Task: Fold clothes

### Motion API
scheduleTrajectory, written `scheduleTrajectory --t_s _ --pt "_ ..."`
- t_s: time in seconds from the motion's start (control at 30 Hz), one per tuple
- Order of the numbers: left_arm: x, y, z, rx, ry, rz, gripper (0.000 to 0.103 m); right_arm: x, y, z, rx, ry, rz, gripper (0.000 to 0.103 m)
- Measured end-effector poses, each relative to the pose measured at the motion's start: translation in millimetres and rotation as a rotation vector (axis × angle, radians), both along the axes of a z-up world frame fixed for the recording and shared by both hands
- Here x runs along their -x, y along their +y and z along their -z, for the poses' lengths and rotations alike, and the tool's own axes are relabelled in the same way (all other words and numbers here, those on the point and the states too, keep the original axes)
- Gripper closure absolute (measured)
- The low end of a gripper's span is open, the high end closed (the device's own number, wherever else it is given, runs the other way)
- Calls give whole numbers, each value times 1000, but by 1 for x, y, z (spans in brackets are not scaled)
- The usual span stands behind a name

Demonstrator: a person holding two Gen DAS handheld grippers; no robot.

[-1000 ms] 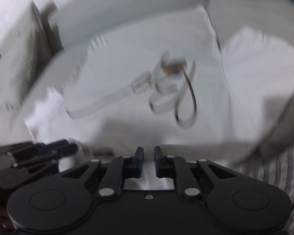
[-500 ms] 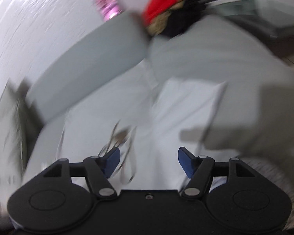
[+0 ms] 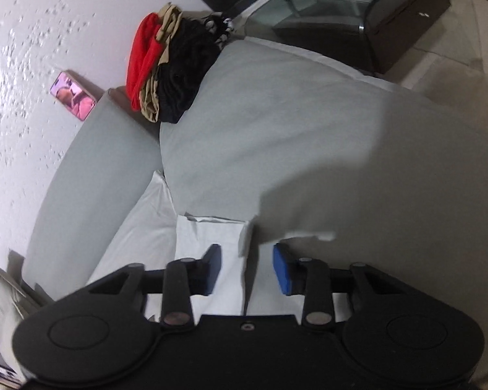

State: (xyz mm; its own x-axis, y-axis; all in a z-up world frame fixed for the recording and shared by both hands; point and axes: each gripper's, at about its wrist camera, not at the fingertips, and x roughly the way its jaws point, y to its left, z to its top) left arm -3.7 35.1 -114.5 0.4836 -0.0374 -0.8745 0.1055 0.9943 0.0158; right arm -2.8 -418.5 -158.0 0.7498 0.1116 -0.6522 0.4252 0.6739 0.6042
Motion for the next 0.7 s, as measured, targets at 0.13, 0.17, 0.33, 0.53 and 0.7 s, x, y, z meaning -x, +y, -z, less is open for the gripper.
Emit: scheduleTrajectory --t_s 0.13,0.17,0.33,0.53,0.7 --pt "3 3 3 5 0 -3 33 -13 6 4 24 1 8 95" --pt "4 4 4 7 -2 -3 33 -13 7 3 29 -2 15 100" --pt "6 8 9 23 -10 -1 33 -15 16 -2 72 -11 44 101" --pt "8 13 15 29 -23 3 33 -7 60 -33 269 -74 -44 101" --pt "7 17 16 44 -30 -5 34 5 141 -56 567 -166 -332 101"
